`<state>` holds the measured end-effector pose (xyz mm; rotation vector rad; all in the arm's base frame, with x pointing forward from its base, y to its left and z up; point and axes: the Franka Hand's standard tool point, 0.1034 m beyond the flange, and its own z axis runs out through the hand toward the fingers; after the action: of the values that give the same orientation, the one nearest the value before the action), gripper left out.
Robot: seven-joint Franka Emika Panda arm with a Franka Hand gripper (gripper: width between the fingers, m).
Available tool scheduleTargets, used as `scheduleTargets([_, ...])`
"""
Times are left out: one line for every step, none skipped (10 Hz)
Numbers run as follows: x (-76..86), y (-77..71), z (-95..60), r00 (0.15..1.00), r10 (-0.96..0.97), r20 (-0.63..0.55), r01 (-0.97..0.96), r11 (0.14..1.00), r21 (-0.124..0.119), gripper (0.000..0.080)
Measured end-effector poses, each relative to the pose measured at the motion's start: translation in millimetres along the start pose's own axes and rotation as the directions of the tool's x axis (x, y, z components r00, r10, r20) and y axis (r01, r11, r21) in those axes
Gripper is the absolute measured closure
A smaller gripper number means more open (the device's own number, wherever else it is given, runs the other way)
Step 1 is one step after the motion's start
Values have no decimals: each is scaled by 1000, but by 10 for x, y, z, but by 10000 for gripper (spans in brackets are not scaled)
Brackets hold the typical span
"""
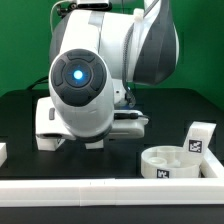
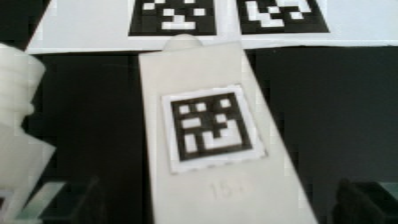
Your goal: Assemble stool
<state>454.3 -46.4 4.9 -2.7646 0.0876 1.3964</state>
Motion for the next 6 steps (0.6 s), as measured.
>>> scheduleTargets([8,-12,13,1000,-2,-6,2,1000,-3,150])
scheduleTargets([14,-12,9,1000,-2,-9,2,1000,-3,150])
scheduleTargets([16,-15,7,1000,-2,-10,2,1000,-4,285])
scheduleTargets([17,-15,6,1000,-3,-11,3,1000,-4,436])
scheduleTargets([19,-14,5,1000,-3,-12,3,1000,-4,436])
scheduleTargets([19,-10,4,1000,-2,-12,2,1000,-3,464])
